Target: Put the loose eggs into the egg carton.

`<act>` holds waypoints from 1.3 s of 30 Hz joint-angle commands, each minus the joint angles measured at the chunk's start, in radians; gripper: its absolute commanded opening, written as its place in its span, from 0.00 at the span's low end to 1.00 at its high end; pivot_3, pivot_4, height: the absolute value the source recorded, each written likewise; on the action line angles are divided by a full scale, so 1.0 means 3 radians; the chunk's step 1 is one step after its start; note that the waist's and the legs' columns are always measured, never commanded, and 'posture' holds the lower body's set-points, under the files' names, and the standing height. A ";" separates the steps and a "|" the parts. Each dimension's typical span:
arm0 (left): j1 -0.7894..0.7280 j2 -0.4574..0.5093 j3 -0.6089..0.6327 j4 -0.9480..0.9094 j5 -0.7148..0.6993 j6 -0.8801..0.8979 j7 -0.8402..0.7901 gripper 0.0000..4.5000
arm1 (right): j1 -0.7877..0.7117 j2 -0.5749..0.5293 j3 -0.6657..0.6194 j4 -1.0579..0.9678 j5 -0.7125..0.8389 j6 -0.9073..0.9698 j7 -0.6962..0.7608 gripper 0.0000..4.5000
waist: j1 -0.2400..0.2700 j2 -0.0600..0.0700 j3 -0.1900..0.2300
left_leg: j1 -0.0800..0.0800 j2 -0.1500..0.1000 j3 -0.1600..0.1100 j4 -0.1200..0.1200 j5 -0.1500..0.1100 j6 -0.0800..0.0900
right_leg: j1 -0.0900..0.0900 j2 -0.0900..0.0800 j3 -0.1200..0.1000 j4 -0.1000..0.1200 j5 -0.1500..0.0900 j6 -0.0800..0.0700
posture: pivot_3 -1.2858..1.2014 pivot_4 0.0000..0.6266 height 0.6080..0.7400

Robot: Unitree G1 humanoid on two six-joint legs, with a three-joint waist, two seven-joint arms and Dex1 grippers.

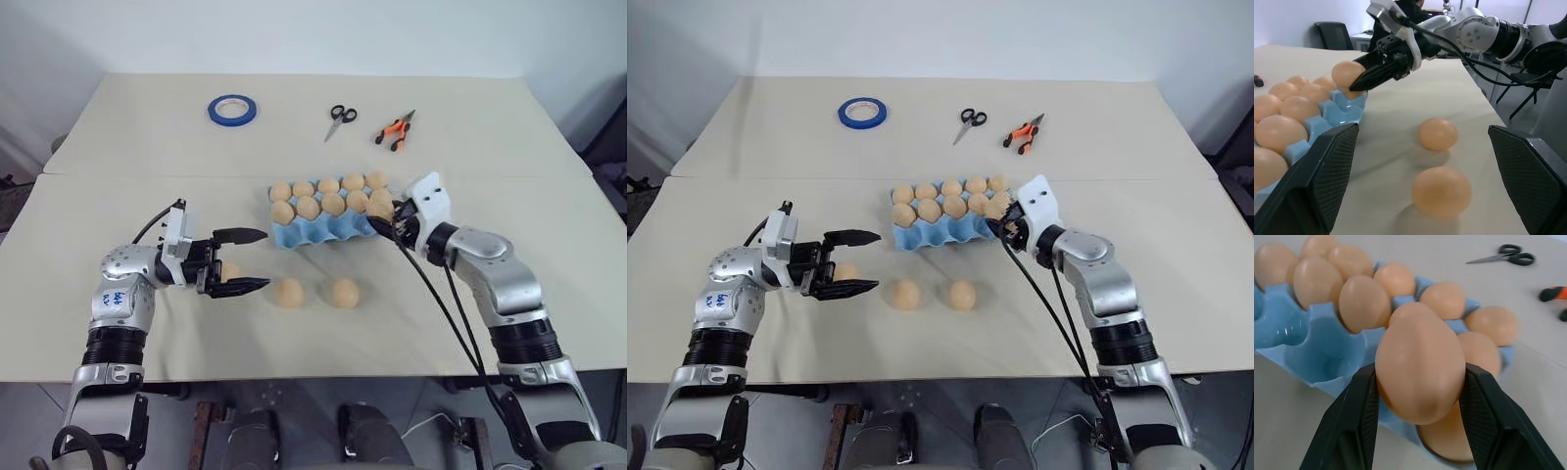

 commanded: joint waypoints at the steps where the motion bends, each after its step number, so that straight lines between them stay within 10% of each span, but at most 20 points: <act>1: 0.0023 0.0044 0.0086 -0.0160 -0.0070 -0.0041 0.0043 1.00 | -0.0132 0.0048 0.0032 0.0104 -0.0057 -0.0158 0.0068 0.51 | 0.0000 0.0000 0.0000 | -0.0005 0.0000 0.0001 0.0001 0.0000 0.0000 | -0.0005 0.0000 0.0000 0.0001 0.0001 0.0001 | 0.52 0.24 1.00; 10: 0.0071 0.0055 0.0123 -0.0206 -0.0075 -0.0036 0.0093 1.00 | -0.0118 0.0037 0.0059 -0.0058 -0.0051 -0.0141 0.0201 1.00 | 0.0000 0.0000 0.0000 | -0.0011 0.0000 0.0007 0.0002 0.0003 -0.0002 | -0.0024 0.0000 0.0002 0.0006 0.0002 0.0004 | 0.52 0.24 1.00; 39: -0.0038 0.0183 0.0168 0.0075 -0.0066 -0.0052 -0.0055 1.00 | 0.1744 -0.1179 -0.0675 -0.2184 0.1022 0.0475 0.1173 1.00 | -0.0002 0.0000 0.0000 | -0.0012 -0.0004 0.0010 0.0006 -0.0002 0.0019 | -0.0022 0.0001 0.0007 0.0003 0.0004 0.0006 | 0.52 0.24 1.00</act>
